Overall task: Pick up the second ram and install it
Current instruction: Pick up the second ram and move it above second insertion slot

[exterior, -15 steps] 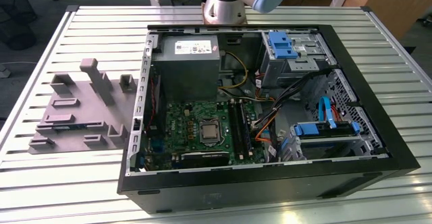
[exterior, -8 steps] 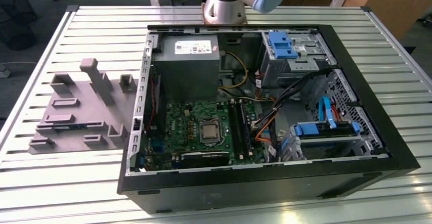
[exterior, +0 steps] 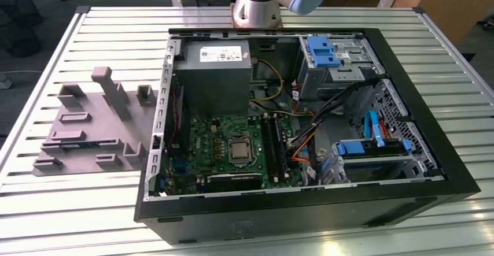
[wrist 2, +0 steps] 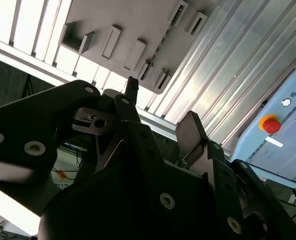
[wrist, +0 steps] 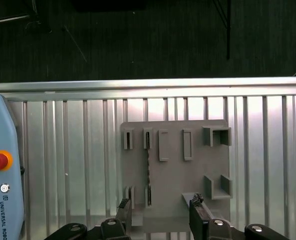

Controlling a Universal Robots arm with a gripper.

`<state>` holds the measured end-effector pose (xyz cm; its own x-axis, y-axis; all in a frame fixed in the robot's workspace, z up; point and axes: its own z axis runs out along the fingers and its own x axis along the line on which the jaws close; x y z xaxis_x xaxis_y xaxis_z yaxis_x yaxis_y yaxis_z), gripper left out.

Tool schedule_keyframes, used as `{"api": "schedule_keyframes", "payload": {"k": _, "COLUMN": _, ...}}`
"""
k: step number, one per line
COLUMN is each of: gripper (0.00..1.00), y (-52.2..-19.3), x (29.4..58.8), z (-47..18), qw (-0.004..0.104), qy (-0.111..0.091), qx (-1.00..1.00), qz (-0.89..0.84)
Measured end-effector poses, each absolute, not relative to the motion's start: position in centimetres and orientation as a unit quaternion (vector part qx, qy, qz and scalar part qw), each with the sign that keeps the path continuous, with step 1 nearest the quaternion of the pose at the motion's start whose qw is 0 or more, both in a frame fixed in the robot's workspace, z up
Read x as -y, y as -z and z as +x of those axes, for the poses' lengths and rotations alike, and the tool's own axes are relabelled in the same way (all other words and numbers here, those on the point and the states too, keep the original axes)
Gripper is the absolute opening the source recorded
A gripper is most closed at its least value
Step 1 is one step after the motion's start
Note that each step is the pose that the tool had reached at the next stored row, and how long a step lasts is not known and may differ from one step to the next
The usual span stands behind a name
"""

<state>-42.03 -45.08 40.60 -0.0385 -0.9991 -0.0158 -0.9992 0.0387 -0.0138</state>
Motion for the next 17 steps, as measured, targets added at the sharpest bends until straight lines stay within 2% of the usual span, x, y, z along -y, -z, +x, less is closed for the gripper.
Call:
{"api": "schedule_keyframes", "payload": {"k": 3, "gripper": 0.59, "y": -40.54, "x": 45.08, "z": -42.03, "qw": 0.011, "qy": -0.001, "qx": -0.721, "qz": -0.693}}
{"api": "schedule_keyframes", "payload": {"k": 4, "gripper": 0.65, "y": -40.52, "x": 45.08, "z": -42.03, "qw": 0.011, "qy": -0.001, "qx": -0.721, "qz": -0.693}}
{"api": "schedule_keyframes", "payload": {"k": 17, "gripper": 0.66, "y": -40.21, "x": 45.08, "z": -42.03, "qw": 0.011, "qy": -0.001, "qx": -0.721, "qz": -0.693}}
